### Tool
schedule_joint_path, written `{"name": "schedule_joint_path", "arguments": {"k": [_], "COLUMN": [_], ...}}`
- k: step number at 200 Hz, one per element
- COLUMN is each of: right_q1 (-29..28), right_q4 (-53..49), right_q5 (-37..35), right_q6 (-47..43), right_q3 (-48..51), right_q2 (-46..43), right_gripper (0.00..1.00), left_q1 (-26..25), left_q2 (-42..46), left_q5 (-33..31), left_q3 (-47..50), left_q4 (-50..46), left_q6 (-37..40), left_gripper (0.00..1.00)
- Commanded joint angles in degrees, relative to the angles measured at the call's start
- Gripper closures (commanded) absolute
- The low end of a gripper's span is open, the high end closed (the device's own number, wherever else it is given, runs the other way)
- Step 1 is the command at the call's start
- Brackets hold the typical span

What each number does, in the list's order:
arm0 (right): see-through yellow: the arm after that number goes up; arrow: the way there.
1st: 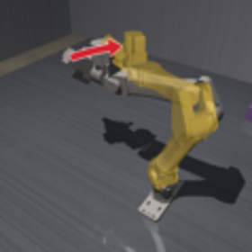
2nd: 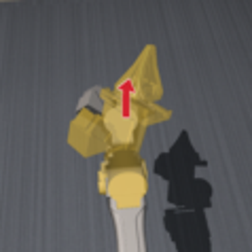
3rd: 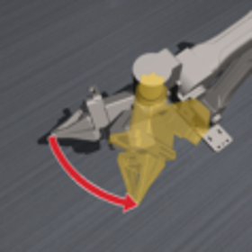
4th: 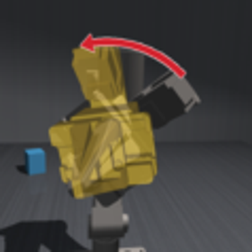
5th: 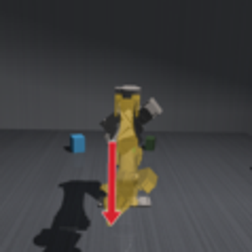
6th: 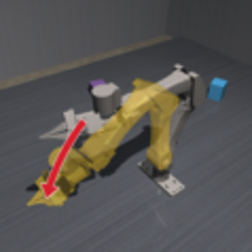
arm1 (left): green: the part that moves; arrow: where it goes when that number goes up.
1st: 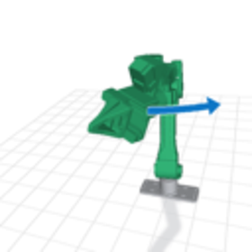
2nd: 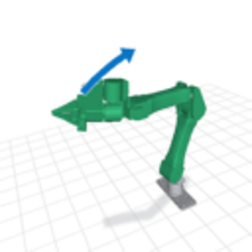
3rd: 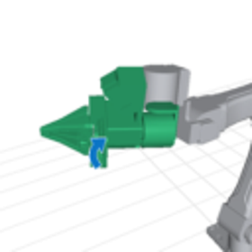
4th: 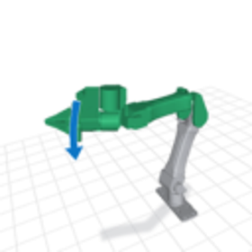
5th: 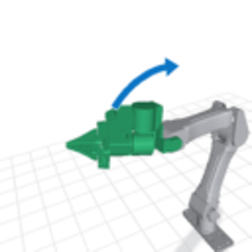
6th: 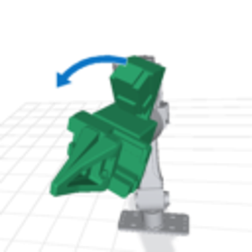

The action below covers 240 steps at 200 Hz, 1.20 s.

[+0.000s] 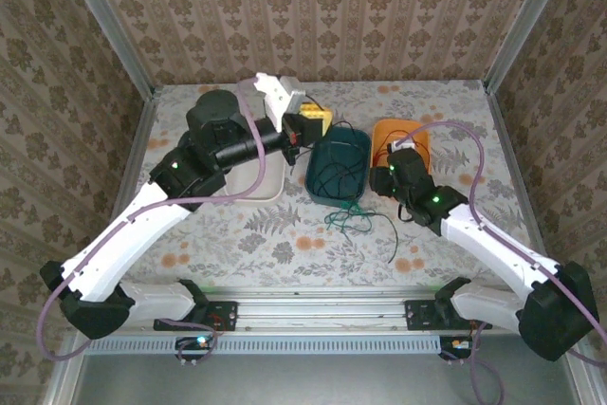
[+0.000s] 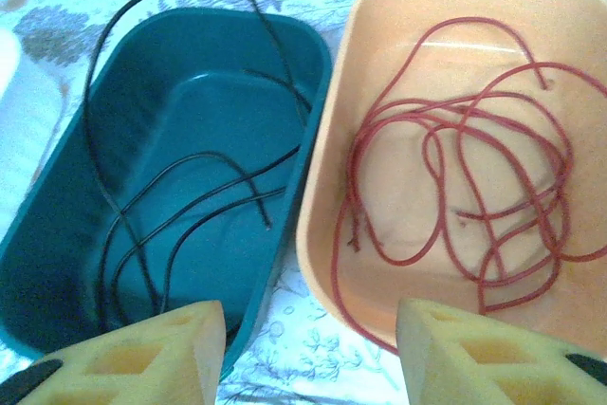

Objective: Untangle the cables

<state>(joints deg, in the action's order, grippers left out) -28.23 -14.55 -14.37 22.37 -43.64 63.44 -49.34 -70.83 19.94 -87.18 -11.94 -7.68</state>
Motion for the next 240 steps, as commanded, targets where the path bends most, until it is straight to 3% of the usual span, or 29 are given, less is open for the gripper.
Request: {"name": "schedule_joint_path", "arguments": {"k": [1,45,152,168,182,194,240], "right_q1": [0.10,-1.28,-7.89,-7.96,-7.74,-7.25,-4.82], "right_q4": [2.81,4.98,7.66,8.09,8.31,8.17,5.69], "right_q5": [10.25,28.11,27.33,21.49,15.81,12.63,11.74], "right_q6": [-3.47,-4.48,-9.41,-8.86,-8.82,-9.12,-12.83], "right_q3": [1.77,4.05,-6.04,-5.39,-4.63,-4.59,-12.43], "right_q2": [-4.32,-12.04,-0.81,-0.34,-0.16,-0.20,-1.74], "right_gripper": [0.47,0.40,0.38,0.52,0.82,0.99,1.00], "left_q1": [1.49,2.41,2.32,2.33,2.32,2.42,2.68], "left_q2": [-2.34,-7.44,-5.42,-4.68,-3.86,-3.15,-2.08], "left_q5": [0.97,0.08,2.09,2.38,1.95,1.44,1.13], "left_q3": [-6.67,-12.15,-9.85,-9.03,-8.21,-7.33,-1.59], "left_q4": [1.67,-3.40,-3.07,-2.58,-2.29,-2.36,-5.00], "left_q6": [1.64,-0.64,-1.33,-1.29,-1.11,-1.03,-1.53], "left_gripper": [1.00,1.00,1.00,1.00,1.00,1.00,1.00]}}
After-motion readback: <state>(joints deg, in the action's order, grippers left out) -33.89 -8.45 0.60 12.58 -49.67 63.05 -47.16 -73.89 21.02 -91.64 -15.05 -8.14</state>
